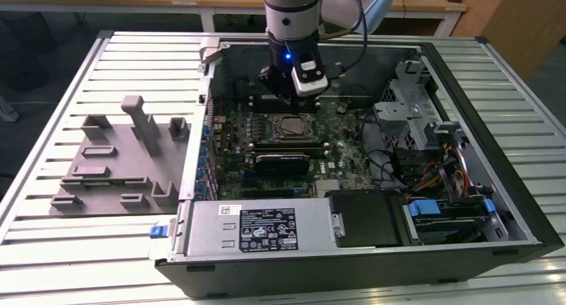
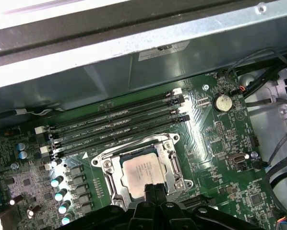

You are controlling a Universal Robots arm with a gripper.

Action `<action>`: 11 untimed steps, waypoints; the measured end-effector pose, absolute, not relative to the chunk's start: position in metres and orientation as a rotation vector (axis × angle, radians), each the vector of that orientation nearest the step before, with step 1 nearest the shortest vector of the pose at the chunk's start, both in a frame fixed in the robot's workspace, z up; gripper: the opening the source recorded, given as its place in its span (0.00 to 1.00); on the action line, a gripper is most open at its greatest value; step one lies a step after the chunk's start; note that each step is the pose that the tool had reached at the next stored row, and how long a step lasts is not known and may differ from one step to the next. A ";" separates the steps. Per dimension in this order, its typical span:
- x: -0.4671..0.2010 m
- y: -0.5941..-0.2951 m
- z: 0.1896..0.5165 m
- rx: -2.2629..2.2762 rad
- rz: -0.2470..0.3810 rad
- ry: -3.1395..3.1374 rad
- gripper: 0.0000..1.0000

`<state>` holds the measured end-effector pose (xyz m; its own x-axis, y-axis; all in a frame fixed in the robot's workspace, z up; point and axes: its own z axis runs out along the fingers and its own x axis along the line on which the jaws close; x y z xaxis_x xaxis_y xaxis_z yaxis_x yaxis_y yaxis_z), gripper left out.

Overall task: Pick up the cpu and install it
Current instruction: 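Install the second cpu locking lever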

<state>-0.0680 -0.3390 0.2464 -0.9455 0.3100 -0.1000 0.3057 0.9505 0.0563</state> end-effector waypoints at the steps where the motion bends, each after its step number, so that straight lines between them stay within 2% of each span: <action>1: -0.068 -0.339 0.246 0.474 0.060 2.996 0.11; 11: -0.068 -0.342 0.246 0.474 0.056 2.996 0.11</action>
